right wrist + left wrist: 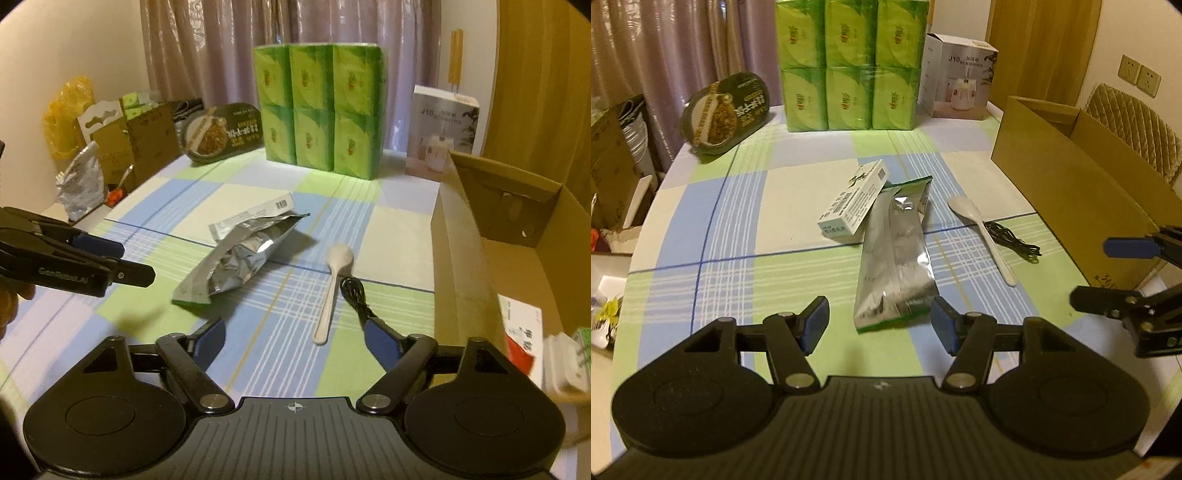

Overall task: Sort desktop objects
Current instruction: 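Move both tools back over the table toward the foil bag and spoon, then grasp the silver foil bag with the left tool while the right tool grasps the white spoon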

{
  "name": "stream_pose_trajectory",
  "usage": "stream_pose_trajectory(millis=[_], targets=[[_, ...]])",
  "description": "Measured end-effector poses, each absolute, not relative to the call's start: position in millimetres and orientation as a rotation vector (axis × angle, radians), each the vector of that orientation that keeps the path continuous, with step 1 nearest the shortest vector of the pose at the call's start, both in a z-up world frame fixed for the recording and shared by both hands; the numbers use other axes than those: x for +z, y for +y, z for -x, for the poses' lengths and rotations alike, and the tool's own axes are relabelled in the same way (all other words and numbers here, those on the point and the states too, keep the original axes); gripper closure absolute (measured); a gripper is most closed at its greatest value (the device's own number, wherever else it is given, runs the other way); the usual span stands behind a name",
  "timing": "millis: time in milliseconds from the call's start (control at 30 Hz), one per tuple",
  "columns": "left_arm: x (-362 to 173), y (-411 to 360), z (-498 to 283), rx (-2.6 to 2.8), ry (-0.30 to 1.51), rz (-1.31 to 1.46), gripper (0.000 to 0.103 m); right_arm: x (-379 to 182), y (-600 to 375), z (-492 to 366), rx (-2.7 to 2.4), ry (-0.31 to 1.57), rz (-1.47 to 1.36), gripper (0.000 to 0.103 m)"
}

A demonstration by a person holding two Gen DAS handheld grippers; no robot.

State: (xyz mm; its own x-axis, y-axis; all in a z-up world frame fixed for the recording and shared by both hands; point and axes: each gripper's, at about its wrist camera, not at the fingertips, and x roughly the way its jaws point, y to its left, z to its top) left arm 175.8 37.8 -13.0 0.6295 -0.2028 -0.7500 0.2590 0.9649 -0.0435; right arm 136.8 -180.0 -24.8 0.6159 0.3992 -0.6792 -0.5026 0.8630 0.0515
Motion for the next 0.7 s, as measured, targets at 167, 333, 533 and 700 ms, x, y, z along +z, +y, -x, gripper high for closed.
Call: stream_pose_trajectory(millis=[167,333,533,700], targets=[[-24,34,-202,-0.293,0.865,-0.077,0.047,-44,-176,-169,0.486,0.779,0.139,0.048],[-39,25,-224,-0.319,0.882,-0.104,0.047,-62,-173,-192,0.463,0.813,0.121,0.059],[-49,16,-250,-0.353,0.890,-0.086,0.047,-77,-168,-211,0.475,0.855,0.104,0.063],[-47,10,-263,-0.370,0.882,-0.069,0.047,-87,-164,-222,0.481,0.872,0.113,0.063]])
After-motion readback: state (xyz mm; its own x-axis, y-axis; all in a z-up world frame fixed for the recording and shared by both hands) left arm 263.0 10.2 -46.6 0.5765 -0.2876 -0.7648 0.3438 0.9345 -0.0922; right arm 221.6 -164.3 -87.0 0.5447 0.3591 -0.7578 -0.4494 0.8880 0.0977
